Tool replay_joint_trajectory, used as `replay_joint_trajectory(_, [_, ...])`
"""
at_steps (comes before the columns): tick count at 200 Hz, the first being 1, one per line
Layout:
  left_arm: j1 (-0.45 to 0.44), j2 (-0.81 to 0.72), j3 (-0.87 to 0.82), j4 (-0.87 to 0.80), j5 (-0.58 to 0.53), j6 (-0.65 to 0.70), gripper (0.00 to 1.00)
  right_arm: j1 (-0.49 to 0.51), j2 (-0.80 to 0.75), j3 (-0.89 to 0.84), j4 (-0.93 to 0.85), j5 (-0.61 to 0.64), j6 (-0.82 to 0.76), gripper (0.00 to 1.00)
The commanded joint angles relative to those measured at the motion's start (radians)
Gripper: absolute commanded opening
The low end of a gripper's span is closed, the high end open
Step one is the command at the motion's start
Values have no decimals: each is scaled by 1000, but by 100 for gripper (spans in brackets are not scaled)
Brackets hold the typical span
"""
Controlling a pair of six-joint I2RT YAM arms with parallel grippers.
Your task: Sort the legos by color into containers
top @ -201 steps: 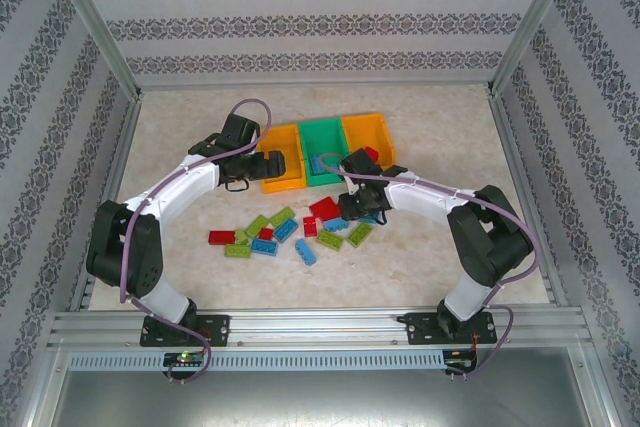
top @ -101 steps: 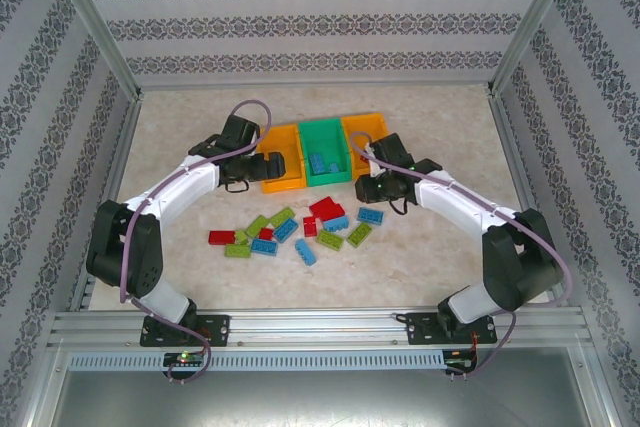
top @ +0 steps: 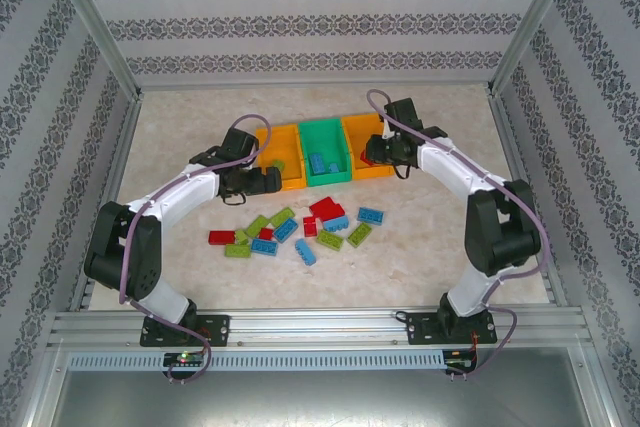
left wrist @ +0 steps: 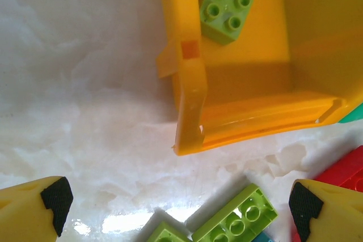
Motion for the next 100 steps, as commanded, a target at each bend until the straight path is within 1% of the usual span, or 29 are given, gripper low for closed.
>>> replay_joint_trajectory(1, [5, -23, -17, 51, 47, -20, 100, -11, 71, 57, 12, 7, 44, 31])
replay_joint_trajectory(16, [2, -24, -31, 84, 75, -39, 100, -11, 109, 79, 28, 7, 61, 35])
replay_joint_trajectory(33, [-6, -32, -48, 110, 75, -53, 100, -11, 133, 100, 36, 1, 76, 42])
replay_joint_trajectory(50, [-14, -40, -54, 109, 67, -48, 100, -7, 129, 100, 39, -5, 81, 58])
replay_joint_trajectory(100, [-21, -89, -97, 55, -11, -28, 99, 20, 0, -3, 29, 33, 22, 73])
